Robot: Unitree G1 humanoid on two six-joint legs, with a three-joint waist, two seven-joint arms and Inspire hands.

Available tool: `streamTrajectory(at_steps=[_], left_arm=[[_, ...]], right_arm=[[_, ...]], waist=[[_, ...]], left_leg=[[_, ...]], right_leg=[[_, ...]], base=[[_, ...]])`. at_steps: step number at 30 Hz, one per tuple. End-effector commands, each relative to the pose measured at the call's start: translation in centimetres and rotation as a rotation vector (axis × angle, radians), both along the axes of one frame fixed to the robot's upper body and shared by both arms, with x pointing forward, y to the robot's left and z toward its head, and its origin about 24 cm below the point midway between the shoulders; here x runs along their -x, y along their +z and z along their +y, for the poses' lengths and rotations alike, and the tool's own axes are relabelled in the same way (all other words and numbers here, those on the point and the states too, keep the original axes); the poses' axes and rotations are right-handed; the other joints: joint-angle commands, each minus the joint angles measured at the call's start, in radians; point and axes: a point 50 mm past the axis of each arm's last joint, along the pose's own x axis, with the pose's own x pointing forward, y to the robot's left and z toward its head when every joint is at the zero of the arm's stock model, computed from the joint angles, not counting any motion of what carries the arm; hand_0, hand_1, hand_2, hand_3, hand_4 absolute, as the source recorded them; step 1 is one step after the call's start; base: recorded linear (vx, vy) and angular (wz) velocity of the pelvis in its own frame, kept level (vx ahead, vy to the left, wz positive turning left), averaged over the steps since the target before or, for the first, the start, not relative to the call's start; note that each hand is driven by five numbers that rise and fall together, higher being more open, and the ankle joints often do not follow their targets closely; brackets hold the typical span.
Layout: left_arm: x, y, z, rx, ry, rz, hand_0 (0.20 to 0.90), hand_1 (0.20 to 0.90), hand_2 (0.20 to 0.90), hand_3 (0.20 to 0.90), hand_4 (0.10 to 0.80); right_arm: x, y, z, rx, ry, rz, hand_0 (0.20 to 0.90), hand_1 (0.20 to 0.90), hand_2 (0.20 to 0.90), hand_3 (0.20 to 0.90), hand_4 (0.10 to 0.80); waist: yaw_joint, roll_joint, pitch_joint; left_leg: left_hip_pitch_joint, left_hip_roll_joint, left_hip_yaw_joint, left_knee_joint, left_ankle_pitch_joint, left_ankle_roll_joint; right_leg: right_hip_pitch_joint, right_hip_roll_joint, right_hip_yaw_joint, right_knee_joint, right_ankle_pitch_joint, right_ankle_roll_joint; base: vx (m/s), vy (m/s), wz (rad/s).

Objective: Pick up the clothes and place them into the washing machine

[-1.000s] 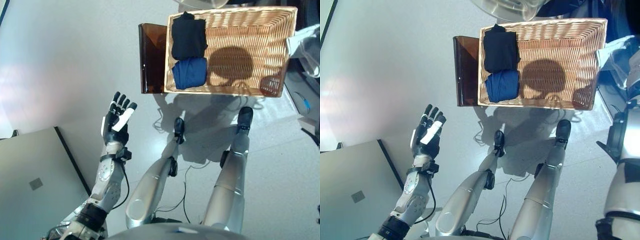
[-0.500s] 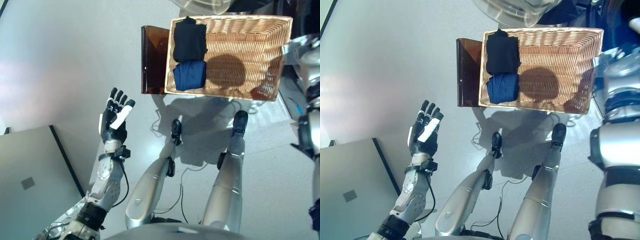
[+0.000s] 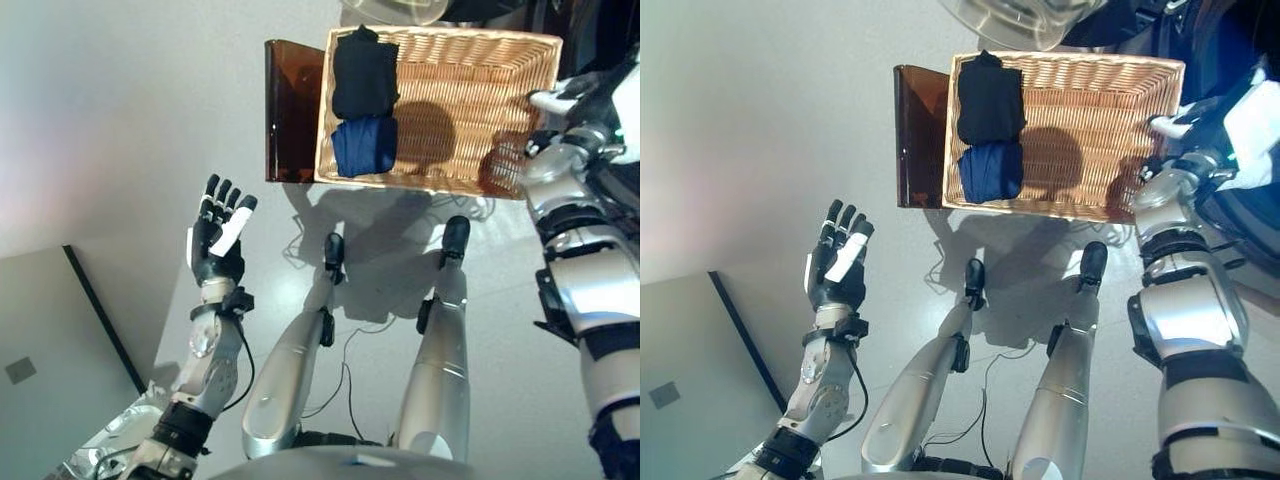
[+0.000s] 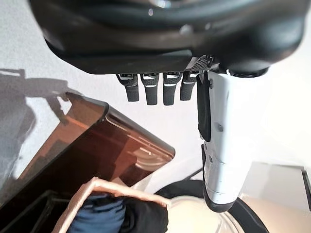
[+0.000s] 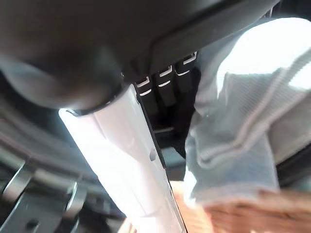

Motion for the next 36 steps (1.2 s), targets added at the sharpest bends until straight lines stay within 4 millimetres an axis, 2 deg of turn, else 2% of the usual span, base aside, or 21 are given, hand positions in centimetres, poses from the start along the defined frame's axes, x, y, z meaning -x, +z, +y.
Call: streamTrajectory(at_steps=[1, 7, 13, 15, 16, 22, 28, 30, 36], left_arm=[[0.5, 1.6, 2.9, -0.047, 0.138, -0.109, 0.9, 0.9, 0.9, 0.9, 0.8], [0.8, -0.6, 4.0, -0.096, 0.188, -0.004, 0.9, 0.9, 0.9, 0.9, 0.8], [1.1, -1.5, 4.7, -0.112, 0.211, 0.037, 0.9, 0.9, 0.9, 0.9, 0.8], [1.2, -1.6, 4.8, -0.114, 0.212, 0.038, 0.9, 0.9, 0.9, 0.9, 0.8], [1.1, -1.7, 4.8, -0.12, 0.209, 0.043, 0.9, 0.9, 0.9, 0.9, 0.8], [1.1, -1.5, 4.9, -0.121, 0.209, 0.031, 0.9, 0.9, 0.9, 0.9, 0.8], [1.1, -0.6, 4.9, -0.142, 0.201, -0.005, 0.9, 0.9, 0.9, 0.9, 0.8], [1.1, -0.6, 4.9, -0.14, 0.206, -0.008, 0.9, 0.9, 0.9, 0.9, 0.8], [1.0, 0.1, 4.7, -0.143, 0.208, -0.033, 0.9, 0.9, 0.9, 0.9, 0.8]], right_arm=[[0.1, 3.3, 1.3, 0.18, 0.003, -0.148, 0.9, 0.9, 0.9, 0.9, 0.8], [0.3, -1.0, 3.5, 0.279, 0.092, -0.047, 0.9, 0.9, 0.9, 0.9, 0.8], [0.2, -3.1, 5.5, 0.382, 0.177, 0.039, 0.9, 0.9, 0.9, 0.9, 0.8], [0.2, -3.3, 5.9, 0.393, 0.193, 0.044, 0.9, 0.9, 0.9, 0.9, 0.8], [-0.1, -3.7, 6.9, 0.421, 0.223, 0.069, 0.9, 0.9, 0.9, 0.9, 0.8], [-0.7, -4.9, 9.5, 0.482, 0.311, 0.145, 0.9, 0.9, 0.9, 0.9, 0.8], [-1.4, -5.2, 11.0, 0.448, 0.341, 0.173, 0.9, 0.9, 0.9, 0.9, 0.8], [-1.7, -5.1, 12.2, 0.426, 0.366, 0.17, 0.9, 0.9, 0.9, 0.9, 0.8], [-2.1, -5.0, 14.0, 0.404, 0.403, 0.168, 0.9, 0.9, 0.9, 0.9, 0.8]], waist=[[-0.013, 0.006, 0.01], [-0.026, -0.035, 0.01], [-0.027, -0.06, 0.01], [-0.025, -0.064, 0.01], [-0.023, -0.072, 0.01], [-0.01, -0.09, 0.01], [0.017, -0.082, 0.01], [0.031, -0.076, 0.01], [0.051, -0.068, 0.01]], left_leg=[[-0.042, 0.05, -0.001, 0.088, -0.066, -0.087], [0.008, 0.059, -0.011, 0.103, -0.08, -0.082], [0.04, 0.063, -0.021, 0.123, -0.093, -0.078], [0.048, 0.064, -0.023, 0.124, -0.095, -0.078], [0.058, 0.065, -0.026, 0.123, -0.095, -0.078], [0.079, 0.069, -0.04, 0.109, -0.086, -0.078], [0.078, 0.066, -0.064, 0.081, -0.065, -0.079], [0.072, 0.065, -0.076, 0.062, -0.051, -0.08], [0.059, 0.062, -0.092, 0.032, -0.033, -0.08]], right_leg=[[0.075, 0.003, -0.014, 0.063, -0.152, 0.002], [0.15, 0.0, -0.033, 0.055, -0.155, 0.002], [0.197, 0.0, -0.045, 0.06, -0.162, 0.002], [0.208, 0.001, -0.048, 0.058, -0.162, 0.002], [0.224, 0.003, -0.052, 0.053, -0.162, 0.003], [0.256, 0.001, -0.068, 0.044, -0.165, 0.004], [0.257, -0.002, -0.083, 0.046, -0.17, 0.002], [0.25, -0.005, -0.092, 0.049, -0.172, 0.002], [0.237, -0.013, -0.11, 0.046, -0.173, 0.004]], base=[[0.02, 0.024, 0.03], [0.015, 0.002, -0.03], [0.004, 0.0, 0.01], [0.0, 0.0, 0.0], [0.017, 0.007, -0.03], [0.004, -0.001, 0.02], [0.009, 0.001, 0.06], [0.012, 0.011, 0.08], [0.004, 0.003, 0.14]])
